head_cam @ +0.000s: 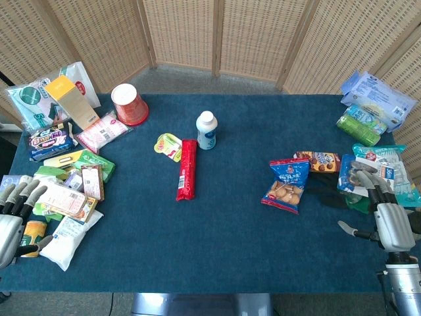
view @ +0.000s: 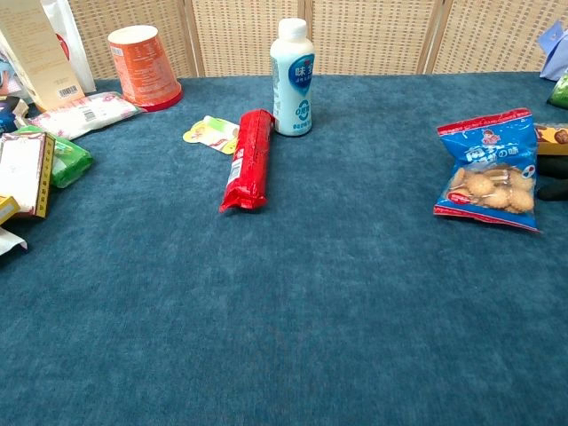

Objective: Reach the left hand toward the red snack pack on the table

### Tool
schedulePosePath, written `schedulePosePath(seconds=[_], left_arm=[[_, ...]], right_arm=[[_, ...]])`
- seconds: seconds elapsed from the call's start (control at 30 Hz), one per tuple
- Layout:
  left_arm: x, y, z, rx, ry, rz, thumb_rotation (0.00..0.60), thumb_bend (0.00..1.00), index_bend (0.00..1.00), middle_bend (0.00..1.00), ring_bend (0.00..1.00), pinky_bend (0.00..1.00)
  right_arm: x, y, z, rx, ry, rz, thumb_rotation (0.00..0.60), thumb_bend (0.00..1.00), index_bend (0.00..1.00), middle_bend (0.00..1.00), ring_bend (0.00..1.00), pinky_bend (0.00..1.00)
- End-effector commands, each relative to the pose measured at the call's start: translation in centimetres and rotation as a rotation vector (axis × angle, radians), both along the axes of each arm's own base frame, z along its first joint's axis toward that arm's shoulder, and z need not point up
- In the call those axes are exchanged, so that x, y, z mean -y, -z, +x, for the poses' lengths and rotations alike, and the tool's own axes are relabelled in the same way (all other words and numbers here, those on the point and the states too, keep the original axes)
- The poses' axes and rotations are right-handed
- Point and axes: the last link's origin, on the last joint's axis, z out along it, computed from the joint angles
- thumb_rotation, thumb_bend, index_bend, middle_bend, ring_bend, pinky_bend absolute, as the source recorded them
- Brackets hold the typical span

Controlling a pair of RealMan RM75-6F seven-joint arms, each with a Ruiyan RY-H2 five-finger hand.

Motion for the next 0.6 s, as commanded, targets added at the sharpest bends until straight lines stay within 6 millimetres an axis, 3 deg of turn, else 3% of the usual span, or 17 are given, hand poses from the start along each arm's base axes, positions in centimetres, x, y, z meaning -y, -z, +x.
schedulePosePath(seconds=[0.03, 0.23, 0.33, 0.6], left_arm=[[0.0, 0.1, 0.0, -0.002, 0.000, -0.003, 0.600, 0.00, 0.10, 0.00, 0.00, 0.00], [-0.5, 0.7, -0.1, -0.037, 0.019, -0.021, 0.600, 0.00, 0.10, 0.00, 0.00, 0.00], [-1.7, 1.5, 0.1, -0.068, 0.079, -0.033, 0.600, 0.00, 0.10, 0.00, 0.00, 0.00], [-9.0, 5.2, 2.2, -0.286, 0.449, -0.075, 0.600, 0.00, 0.00, 0.00, 0.00, 0.00]], right_arm=[[0.0, -0.1, 0.1, 0.001, -0.002, -0.002, 0.600, 0.00, 0.00, 0.00, 0.00, 0.00], [-0.1, -0.5, 0.4, 0.014, -0.006, -0.013, 0.600, 0.00, 0.00, 0.00, 0.00, 0.00], [-0.1, -1.0, 0.4, 0.016, -0.004, -0.029, 0.600, 0.00, 0.00, 0.00, 0.00, 0.00], [-0.3, -2.0, 0.8, 0.053, -0.016, -0.054, 0.600, 0.00, 0.00, 0.00, 0.00, 0.00]])
